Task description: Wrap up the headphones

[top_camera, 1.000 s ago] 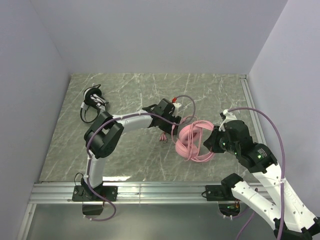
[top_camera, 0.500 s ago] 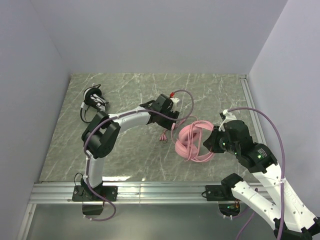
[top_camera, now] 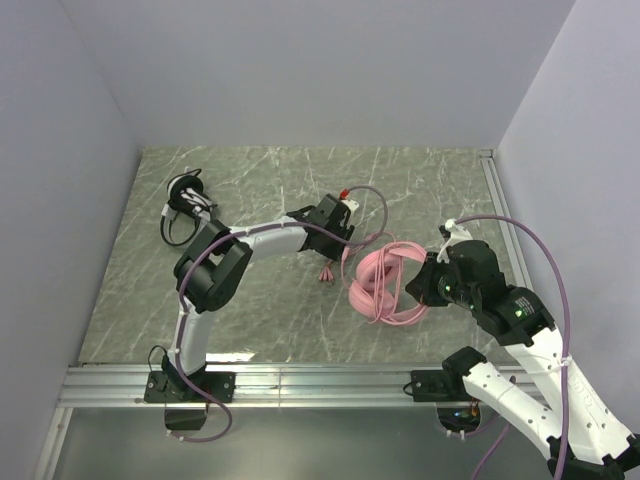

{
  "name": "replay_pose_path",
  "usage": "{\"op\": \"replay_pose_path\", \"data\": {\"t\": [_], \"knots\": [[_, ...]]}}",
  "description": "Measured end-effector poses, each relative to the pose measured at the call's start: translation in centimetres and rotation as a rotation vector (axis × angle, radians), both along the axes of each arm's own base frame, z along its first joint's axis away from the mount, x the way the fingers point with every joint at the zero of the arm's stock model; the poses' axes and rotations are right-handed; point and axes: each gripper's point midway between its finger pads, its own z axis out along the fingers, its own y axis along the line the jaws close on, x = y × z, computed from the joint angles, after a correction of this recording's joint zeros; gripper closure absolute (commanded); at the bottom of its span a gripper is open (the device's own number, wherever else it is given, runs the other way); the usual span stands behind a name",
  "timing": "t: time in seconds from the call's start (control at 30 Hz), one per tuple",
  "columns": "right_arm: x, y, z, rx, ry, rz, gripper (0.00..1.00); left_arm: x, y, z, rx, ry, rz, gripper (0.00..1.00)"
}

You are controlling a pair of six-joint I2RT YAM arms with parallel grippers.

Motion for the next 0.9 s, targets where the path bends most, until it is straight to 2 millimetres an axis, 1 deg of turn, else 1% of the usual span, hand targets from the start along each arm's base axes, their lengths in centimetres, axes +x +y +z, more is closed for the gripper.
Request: {"op": "replay_pose_path", "data": {"t": [0.07, 0.13, 0.17, 0.27, 0.4, 0.57, 0.73, 0.8, 0.87, 0.9], "knots": [[0.0, 0.0, 0.0, 0.002, 0.001, 0.002, 1.0, 0.2, -0.1, -0.1, 0.008, -0.011, 0.006, 0.64], [-0.1, 0.1, 0.0, 0.003, 0.001, 0.004, 1.0, 0.4, -0.3, -0.1, 0.016, -0.027, 0.012, 0.73], [-0.1, 0.1, 0.0, 0.004, 0.002, 0.004, 1.0, 0.4, -0.4, -0.1, 0.016, -0.033, 0.012, 0.79], [-0.1, 0.2, 0.0, 0.007, 0.003, 0.008, 1.0, 0.6, -0.9, -0.2, 0.01, -0.049, 0.011, 0.9], [-0.2, 0.3, 0.1, 0.013, 0.006, 0.013, 1.0, 0.7, -1.1, -0.2, 0.005, -0.054, 0.008, 1.0], [-0.3, 0.3, 0.2, 0.018, 0.003, 0.016, 1.0, 0.9, -1.2, -0.1, 0.006, -0.048, 0.008, 1.0], [-0.5, 1.0, 0.4, 0.043, 0.007, 0.049, 1.0, 2.1, -0.7, 0.6, 0.013, 0.002, 0.02, 1.0], [-0.6, 1.6, 0.3, 0.058, 0.015, 0.077, 1.0, 3.3, -0.3, 1.8, 0.011, 0.002, 0.034, 1.0], [-0.7, 2.1, -0.1, 0.072, 0.026, 0.105, 1.0, 4.7, -0.1, 3.9, 0.0, -0.017, 0.043, 1.0], [-0.7, 2.5, -0.4, 0.079, 0.036, 0.12, 1.0, 5.6, -0.3, 5.2, -0.019, -0.039, 0.048, 1.0]]}}
